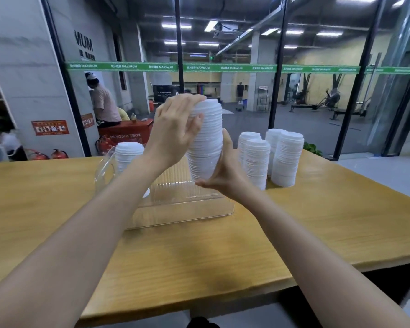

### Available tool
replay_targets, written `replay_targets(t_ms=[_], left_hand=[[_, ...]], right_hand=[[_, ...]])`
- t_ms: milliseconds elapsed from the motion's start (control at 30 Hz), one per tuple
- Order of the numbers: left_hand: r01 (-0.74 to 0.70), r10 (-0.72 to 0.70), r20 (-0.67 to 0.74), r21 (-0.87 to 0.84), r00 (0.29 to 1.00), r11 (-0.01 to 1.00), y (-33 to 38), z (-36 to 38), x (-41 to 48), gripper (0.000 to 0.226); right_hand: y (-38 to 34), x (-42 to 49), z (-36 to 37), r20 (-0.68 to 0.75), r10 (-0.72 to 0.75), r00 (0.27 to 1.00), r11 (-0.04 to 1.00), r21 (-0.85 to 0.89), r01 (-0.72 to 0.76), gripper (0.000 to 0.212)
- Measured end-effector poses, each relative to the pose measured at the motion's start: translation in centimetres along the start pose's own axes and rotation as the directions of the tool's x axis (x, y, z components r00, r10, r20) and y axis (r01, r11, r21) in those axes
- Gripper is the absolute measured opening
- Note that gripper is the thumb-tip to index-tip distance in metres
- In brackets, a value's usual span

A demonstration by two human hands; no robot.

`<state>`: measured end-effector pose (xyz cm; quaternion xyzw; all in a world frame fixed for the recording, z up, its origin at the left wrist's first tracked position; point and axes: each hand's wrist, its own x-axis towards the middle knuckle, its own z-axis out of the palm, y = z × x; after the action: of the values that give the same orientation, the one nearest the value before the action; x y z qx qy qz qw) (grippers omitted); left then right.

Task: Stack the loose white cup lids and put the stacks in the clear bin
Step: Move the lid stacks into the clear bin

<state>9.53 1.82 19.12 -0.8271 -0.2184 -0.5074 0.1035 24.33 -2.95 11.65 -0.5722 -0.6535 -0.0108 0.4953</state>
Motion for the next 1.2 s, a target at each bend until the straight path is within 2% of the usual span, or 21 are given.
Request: replay_targets(t_ms=[67,167,367,500,633,800,933,1000,1033,1200], left_hand=[[0.022,-0.023,0.014,0.038,1.0,0.999,-2.4,-0.3,-0.4,0.044],[0.067,-0.073,0.055,0.096,0.996,0.993,-5.8,-0.3,-1.1,0.046],[0.16,-0.189,0.212,0.144,0.959,0.976,-11.0,1.1,-2.4,0.045],[0.165,-0.22,0.325,0.191,0.92,0.968,-13.2,2.8,-3.1,0.041],[0.121,-0.201,0.365,0.231,0.909,0.965,-14.6,4.1,-3.6,0.043],[0.051,-0.179,0.4,0.311,0.899,0.949,-15.0,4.9,-4.1,0.046],[0.001,-0.183,0.466,0.363,0.866,0.932,-14.9,5.6,-4.9,0.059],[-0.01,-0.192,0.477,0.388,0.857,0.922,-14.8,5.6,-5.1,0.069],[-0.016,-0.203,0.486,0.41,0.85,0.912,-14.7,5.5,-5.2,0.074],[-0.067,-0.176,0.449,0.474,0.876,0.878,-13.9,5.8,-6.3,0.099]], right_hand=[[0.0,1.4,2.1,0.031,0.003,1.0,1.0,0.013,-0.003,0.127],[0.7,3.1,5.1,0.127,0.009,0.992,0.988,0.154,-0.029,0.13],[3.0,5.2,10.2,0.294,0.122,0.948,0.963,0.198,-0.186,0.101],[4.4,6.2,12.2,0.42,0.202,0.885,0.949,0.139,-0.283,0.09],[5.3,7.2,13.7,0.52,0.288,0.804,0.924,0.07,-0.376,0.101],[5.7,7.6,15.0,0.544,0.367,0.755,0.903,-0.014,-0.429,0.108],[5.2,7.8,13.9,0.585,0.478,0.656,0.839,-0.084,-0.537,0.103],[4.9,7.4,12.2,0.553,0.479,0.682,0.858,-0.132,-0.497,0.11],[4.6,6.9,11.1,0.529,0.455,0.717,0.884,-0.167,-0.437,0.108],[4.2,2.3,7.3,0.39,0.281,0.877,0.926,-0.35,-0.141,0.051]])
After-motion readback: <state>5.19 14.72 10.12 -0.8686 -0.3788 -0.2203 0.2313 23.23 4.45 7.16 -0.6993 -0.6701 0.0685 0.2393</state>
